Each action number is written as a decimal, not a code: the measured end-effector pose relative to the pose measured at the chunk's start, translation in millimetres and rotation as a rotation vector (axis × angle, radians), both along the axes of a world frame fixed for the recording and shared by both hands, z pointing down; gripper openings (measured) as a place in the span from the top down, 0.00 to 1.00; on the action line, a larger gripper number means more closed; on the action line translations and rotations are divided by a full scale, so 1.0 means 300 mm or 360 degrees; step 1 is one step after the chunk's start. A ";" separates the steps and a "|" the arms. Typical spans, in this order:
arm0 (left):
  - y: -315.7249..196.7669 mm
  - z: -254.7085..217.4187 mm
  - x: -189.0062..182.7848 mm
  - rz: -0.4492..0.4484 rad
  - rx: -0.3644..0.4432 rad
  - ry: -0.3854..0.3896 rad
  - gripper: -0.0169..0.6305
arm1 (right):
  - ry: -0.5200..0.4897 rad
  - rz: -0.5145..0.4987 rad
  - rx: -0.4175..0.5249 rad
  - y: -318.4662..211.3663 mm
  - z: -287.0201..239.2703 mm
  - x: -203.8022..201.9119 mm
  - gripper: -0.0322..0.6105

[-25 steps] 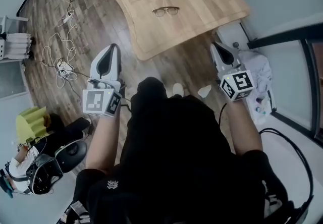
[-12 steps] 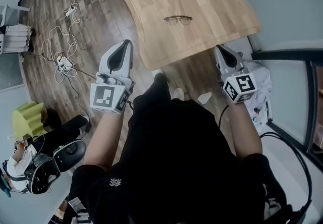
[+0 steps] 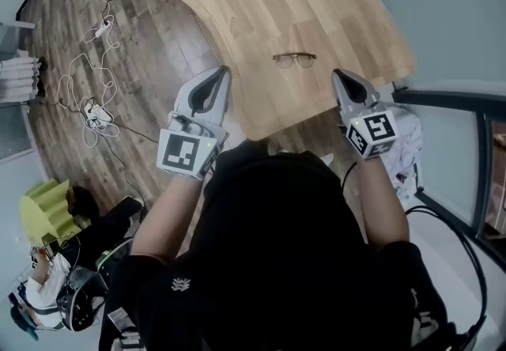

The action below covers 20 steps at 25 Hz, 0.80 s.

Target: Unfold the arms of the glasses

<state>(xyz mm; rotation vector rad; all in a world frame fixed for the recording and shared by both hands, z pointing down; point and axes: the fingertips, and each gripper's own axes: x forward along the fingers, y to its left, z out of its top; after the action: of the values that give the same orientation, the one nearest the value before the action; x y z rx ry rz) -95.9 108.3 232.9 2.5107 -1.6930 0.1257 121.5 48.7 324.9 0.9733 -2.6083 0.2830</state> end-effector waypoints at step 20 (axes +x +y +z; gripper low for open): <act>-0.274 0.292 -0.072 0.0001 -0.0108 -0.0060 0.97 | 0.0346 -0.0505 -0.0110 -0.164 0.394 -0.261 0.95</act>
<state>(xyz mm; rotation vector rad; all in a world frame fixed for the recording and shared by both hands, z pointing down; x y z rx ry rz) -117.4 26.0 320.4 2.4751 -1.6722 0.2278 43.2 -0.5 443.1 0.5226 -2.4838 0.1737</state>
